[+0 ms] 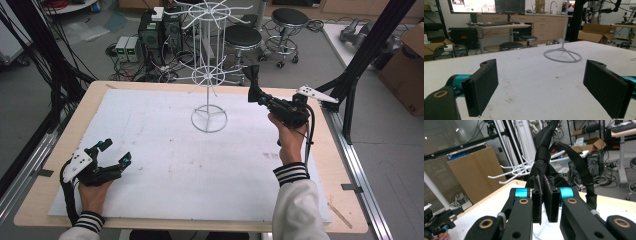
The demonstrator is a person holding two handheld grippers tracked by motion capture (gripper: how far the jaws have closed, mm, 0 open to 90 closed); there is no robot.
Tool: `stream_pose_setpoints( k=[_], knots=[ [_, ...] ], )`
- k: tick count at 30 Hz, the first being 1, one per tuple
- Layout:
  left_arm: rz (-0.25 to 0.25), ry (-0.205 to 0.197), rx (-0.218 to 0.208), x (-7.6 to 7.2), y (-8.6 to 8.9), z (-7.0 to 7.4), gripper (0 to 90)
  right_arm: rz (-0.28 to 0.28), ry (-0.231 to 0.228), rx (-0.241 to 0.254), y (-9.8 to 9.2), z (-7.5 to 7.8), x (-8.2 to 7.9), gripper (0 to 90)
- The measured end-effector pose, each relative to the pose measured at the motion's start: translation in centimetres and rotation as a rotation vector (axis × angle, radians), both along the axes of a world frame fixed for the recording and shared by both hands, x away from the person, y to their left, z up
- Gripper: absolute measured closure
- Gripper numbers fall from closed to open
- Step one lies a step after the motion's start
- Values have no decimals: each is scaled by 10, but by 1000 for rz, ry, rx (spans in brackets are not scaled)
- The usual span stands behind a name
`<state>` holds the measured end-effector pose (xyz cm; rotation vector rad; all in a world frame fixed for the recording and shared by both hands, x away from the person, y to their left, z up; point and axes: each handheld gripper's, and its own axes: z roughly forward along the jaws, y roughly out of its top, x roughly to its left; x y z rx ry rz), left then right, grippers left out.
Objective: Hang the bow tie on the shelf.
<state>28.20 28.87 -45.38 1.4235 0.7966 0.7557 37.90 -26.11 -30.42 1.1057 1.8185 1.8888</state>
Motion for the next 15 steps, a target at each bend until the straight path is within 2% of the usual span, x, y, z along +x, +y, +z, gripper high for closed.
stream_pose_setpoints(
  k=[3, 8, 11, 13, 15],
  knots=[
    [0, 0, 0, 0, 0, 0, 130, 5, 10, -6, 4, 3, 2, 856],
    [-2, 1, 2, 0, 0, 0, 130, 17, 0, -4, 11, 9, 5, 856],
    [-2, 1, 2, 0, 0, 0, 130, 29, -5, -37, 18, 16, 9, 856],
    [-2, 1, 1, 0, 0, 0, 130, 29, -6, -41, 19, 17, 9, 856],
    [-2, 1, 2, 0, 0, 0, 130, 32, -15, -72, 23, 21, 10, 856]
  ],
)
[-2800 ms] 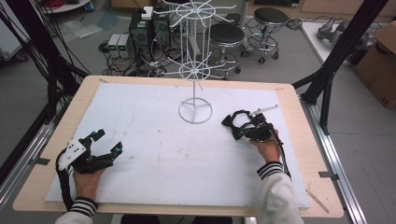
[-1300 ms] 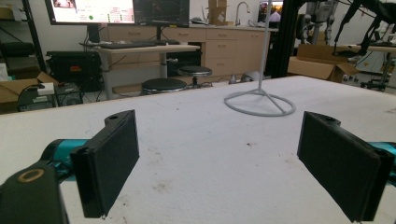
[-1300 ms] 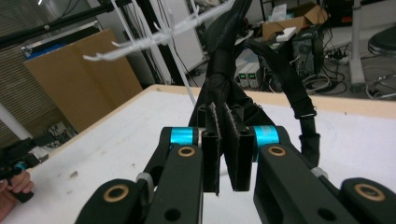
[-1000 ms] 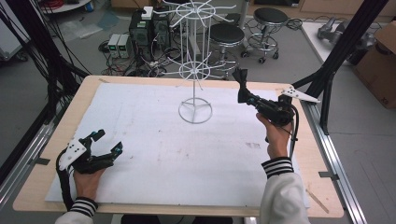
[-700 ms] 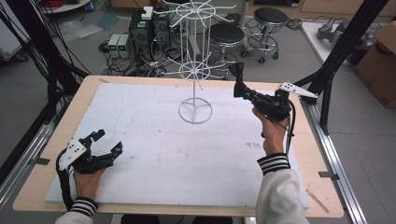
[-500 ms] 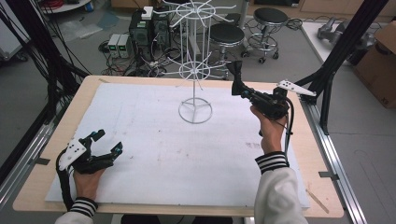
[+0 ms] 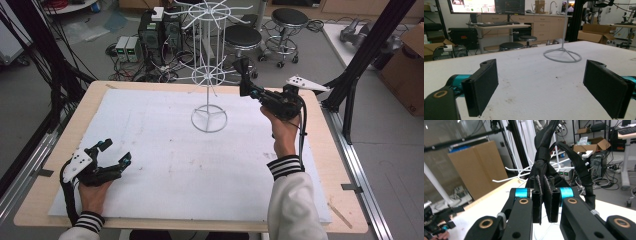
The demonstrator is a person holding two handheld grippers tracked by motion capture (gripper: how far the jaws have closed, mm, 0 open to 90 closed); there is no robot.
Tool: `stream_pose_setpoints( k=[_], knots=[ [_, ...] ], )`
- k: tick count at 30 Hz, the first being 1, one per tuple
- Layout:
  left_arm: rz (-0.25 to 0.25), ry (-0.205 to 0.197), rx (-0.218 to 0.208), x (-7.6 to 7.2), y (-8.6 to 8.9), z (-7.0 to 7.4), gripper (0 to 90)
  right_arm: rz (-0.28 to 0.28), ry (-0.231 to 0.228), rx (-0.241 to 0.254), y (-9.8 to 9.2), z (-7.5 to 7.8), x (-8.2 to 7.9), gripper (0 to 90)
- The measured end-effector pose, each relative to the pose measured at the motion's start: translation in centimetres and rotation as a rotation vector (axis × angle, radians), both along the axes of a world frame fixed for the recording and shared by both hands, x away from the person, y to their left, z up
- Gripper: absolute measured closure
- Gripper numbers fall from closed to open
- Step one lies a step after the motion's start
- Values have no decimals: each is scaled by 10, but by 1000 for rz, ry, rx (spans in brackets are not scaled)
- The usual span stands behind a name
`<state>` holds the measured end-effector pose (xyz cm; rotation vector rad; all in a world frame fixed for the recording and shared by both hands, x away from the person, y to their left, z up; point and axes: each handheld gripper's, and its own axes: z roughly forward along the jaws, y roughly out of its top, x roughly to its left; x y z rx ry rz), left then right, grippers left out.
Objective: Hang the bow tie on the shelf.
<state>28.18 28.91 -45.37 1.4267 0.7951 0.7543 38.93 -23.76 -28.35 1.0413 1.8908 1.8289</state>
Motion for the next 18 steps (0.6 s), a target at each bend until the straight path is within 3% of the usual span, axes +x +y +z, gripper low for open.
stream_pose_setpoints(
  k=[10, 18],
  knots=[
    [1, 0, 0, 0, 0, 0, 130, 14, -13, -115, 11, 6, 3, 855],
    [1, -1, -1, 0, 0, 0, 130, 7, -40, -160, 20, 12, 6, 853]
  ],
)
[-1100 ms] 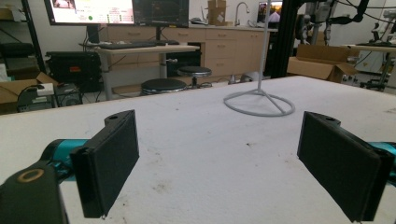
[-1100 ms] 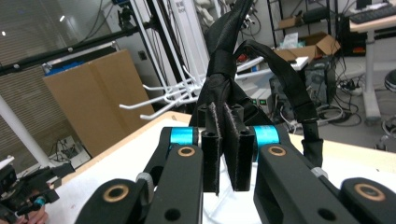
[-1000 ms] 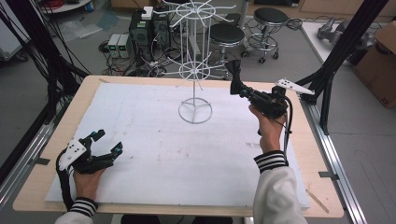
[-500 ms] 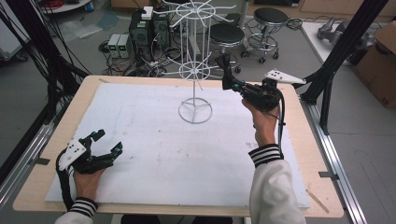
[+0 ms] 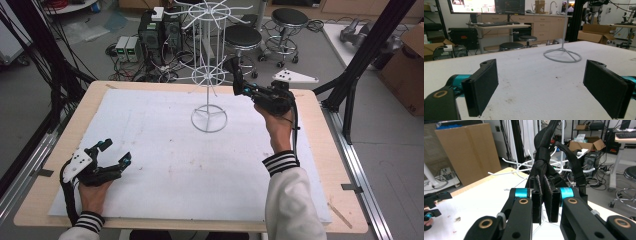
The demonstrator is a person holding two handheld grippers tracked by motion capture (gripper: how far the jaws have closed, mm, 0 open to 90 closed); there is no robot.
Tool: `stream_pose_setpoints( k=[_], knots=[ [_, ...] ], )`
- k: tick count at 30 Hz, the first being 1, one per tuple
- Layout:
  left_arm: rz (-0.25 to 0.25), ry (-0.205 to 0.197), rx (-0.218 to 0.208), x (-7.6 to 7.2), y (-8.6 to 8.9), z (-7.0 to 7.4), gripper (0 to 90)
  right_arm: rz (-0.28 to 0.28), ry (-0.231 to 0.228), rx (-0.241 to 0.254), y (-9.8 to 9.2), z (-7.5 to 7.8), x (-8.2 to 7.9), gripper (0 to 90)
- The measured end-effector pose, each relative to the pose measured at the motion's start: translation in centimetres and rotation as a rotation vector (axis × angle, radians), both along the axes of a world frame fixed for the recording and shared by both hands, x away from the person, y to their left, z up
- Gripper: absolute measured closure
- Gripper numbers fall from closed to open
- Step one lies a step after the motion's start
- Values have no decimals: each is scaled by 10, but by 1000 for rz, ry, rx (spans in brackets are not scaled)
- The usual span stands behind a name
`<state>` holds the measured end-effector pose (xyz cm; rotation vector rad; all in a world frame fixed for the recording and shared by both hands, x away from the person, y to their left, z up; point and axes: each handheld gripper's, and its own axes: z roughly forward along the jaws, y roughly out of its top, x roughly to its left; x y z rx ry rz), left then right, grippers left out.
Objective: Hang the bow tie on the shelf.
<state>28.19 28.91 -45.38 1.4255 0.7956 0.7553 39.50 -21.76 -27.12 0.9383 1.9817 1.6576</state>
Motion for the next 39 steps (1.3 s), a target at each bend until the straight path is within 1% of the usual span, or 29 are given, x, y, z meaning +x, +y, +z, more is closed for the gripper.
stream_pose_setpoints(
  k=[3, 6, 7, 9, 10, 13, 14, 20, 22, 25, 26, 28, 33, 36, 39],
  knots=[
    [-1, 0, 0, 0, 0, 0, 130, 1, -1, -6, 3, 0, 0, 853],
    [0, 1, 0, 0, 0, 0, 130, 1, 3, -34, 7, -2, 1, 852],
    [-1, 0, 0, 0, 0, 0, 130, 3, -3, -46, 9, -2, 1, 851],
    [-1, 1, 1, 0, 0, 0, 130, 5, -2, -50, 11, -2, 1, 852],
    [-1, 1, -3, 0, 0, 0, 130, 4, 1, -71, 14, -3, 1, 851],
    [-2, 0, -2, 0, 0, 0, 130, 8, 6, -74, 15, -5, 2, 850],
    [-2, 0, -2, 0, 0, 0, 130, 8, 13, -80, 16, -7, 3, 850],
    [-1, 1, -2, 0, 0, 0, 130, 4, 22, -104, 18, -11, 3, 849],
    [-1, 1, -2, 0, 0, 0, 130, 4, 23, -138, 21, -14, 3, 849],
    [-1, 0, -3, 0, 0, 0, 130, 6, 33, -162, 24, -17, 3, 847],
    [-1, 0, -3, 0, 0, 0, 130, 6, 33, -162, 24, -17, 3, 847],
    [-1, 0, -3, 0, 0, 0, 130, 7, 40, -189, 28, -20, 4, 847],
    [-1, 0, -3, 0, 0, 0, 130, 9, 49, -222, 31, -27, 6, 845],
    [-1, -1, -3, 0, 0, 0, 131, 9, 75, -247, 33, -34, 7, 844],
    [-1, 0, -3, 0, 0, 0, 130, 10, 77, -256, 33, -35, 8, 844]
  ],
)
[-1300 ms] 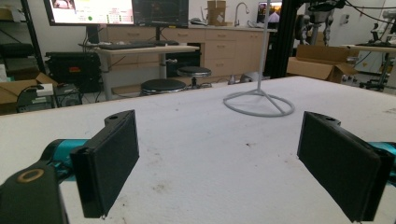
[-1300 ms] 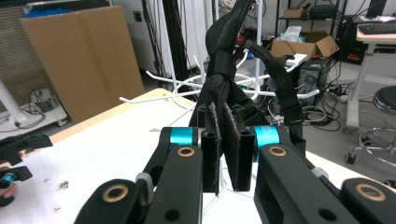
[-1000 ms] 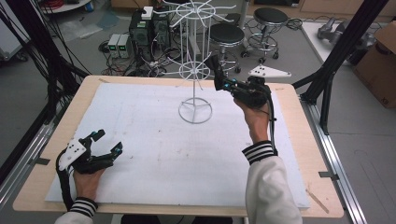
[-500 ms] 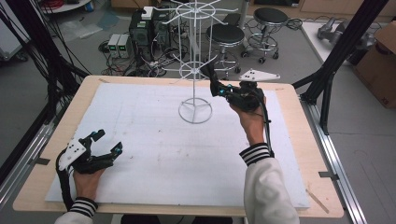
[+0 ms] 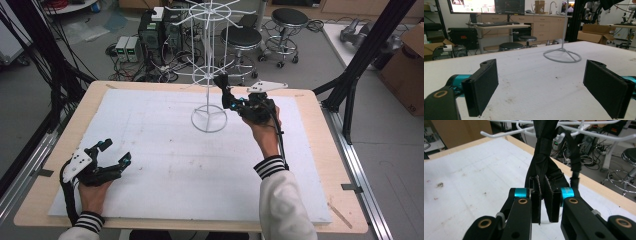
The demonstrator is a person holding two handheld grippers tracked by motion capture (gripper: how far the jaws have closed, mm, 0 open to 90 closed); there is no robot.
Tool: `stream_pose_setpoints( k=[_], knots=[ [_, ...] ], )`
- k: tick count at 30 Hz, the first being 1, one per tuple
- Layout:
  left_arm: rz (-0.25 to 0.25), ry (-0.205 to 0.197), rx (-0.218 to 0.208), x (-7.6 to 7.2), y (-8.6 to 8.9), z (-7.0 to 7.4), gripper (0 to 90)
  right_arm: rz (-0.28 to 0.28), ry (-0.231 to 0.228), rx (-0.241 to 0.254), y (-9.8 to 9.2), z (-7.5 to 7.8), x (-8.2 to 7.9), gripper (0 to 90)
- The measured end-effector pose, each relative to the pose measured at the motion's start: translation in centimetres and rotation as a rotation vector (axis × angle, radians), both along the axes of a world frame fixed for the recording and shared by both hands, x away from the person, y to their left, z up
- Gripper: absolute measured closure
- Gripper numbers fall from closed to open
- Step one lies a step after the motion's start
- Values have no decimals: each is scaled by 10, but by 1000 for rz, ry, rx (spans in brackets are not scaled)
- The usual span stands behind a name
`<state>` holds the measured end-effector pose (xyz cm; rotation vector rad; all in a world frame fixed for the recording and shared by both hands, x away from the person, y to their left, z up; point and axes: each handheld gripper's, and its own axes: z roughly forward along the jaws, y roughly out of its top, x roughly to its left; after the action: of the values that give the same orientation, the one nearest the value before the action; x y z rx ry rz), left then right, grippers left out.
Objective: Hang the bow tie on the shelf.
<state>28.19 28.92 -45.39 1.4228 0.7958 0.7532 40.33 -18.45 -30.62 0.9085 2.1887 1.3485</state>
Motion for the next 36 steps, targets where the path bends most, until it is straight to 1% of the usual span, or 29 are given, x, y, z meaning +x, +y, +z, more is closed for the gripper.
stream_pose_setpoints(
  k=[1, 5, 9, 10, 13, 14, 15, 16, 17, 18, 19, 20, 21, 22, 23, 24, 26, 27, 28, 29, 31, 32, 33, 34, 35, 36],
  knots=[
    [0, 0, 0, 0, 0, 0, 130, -3, 11, -24, 1, -1, 1, 841],
    [-1, -1, 0, 0, 0, 0, 130, -7, 19, -42, 2, -4, 2, 836],
    [-1, -2, 1, 0, 0, 0, 130, -3, 30, -46, 3, -5, 3, 834],
    [-1, -2, 1, 0, 0, 0, 130, -1, 36, -53, 3, -6, 4, 825],
    [-1, -2, 1, 0, 0, 0, 130, -5, 50, -54, 4, -8, 4, 781],
    [-1, -2, 1, 0, 0, 0, 130, -5, 50, -54, 4, -8, 4, 781],
    [-1, -2, 0, 0, 0, 0, 130, -9, 61, -57, 4, -8, 4, 769],
    [0, -1, 0, 0, 0, 0, 130, -9, 67, -61, 4, -9, 4, 742],
    [0, -1, 0, 0, 0, 0, 130, -21, 72, -61, 4, -11, 3, 657],
    [-1, 2, 0, 0, 0, 0, 131, -26, 71, -59, 3, -11, 3, 626],
    [0, 2, -2, 0, 0, 0, 130, -31, 74, -52, 3, -12, 1, 556],
    [-1, 2, -1, 0, 0, 0, 131, -44, 68, -42, 2, -12, 0, 438],
    [-1, 1, 0, 0, 0, 0, 131, -66, 73, -37, 2, -13, -2, 351],
    [-1, 1, 0, 0, 0, 0, 130, -66, 73, -37, 2, -13, -2, 351],
    [-1, 0, 0, 0, 0, 0, 130, -83, 91, -36, 1, -12, -5, 303],
    [-2, 1, 0, 0, 0, 0, 130, -87, 119, -54, -2, -13, -12, 205],
    [-1, 2, -2, 0, 0, 0, 130, -93, 115, -73, -6, -14, -20, 171],
    [0, 3, -1, 0, 0, 0, 130, -93, 115, -73, -6, -14, -20, 171],
    [-1, 2, -1, 0, 0, 0, 130, -89, 112, -72, -10, -15, -25, 148],
    [-1, 2, 1, 0, 0, 0, 130, -101, 94, -61, -15, -18, -31, 109],
    [-1, 0, 2, 0, 0, 0, 131, -111, 70, -39, -23, -22, -41, 109],
    [-1, 0, 0, 0, -1, 0, 131, -115, 62, -14, -28, -25, -46, 109],
    [-1, 1, 1, 0, -1, 0, 131, -129, 45, 18, -39, -32, -59, 109],
    [-1, 1, 3, 0, 0, 0, 131, -129, 45, 18, -39, -32, -59, 109],
    [0, 0, 1, 0, -1, 0, 131, -135, 30, 27, -44, -37, -64, 109],
    [1, 0, 2, 0, -1, 0, 131, -148, 26, 38, -49, -43, -72, 109]
  ],
)
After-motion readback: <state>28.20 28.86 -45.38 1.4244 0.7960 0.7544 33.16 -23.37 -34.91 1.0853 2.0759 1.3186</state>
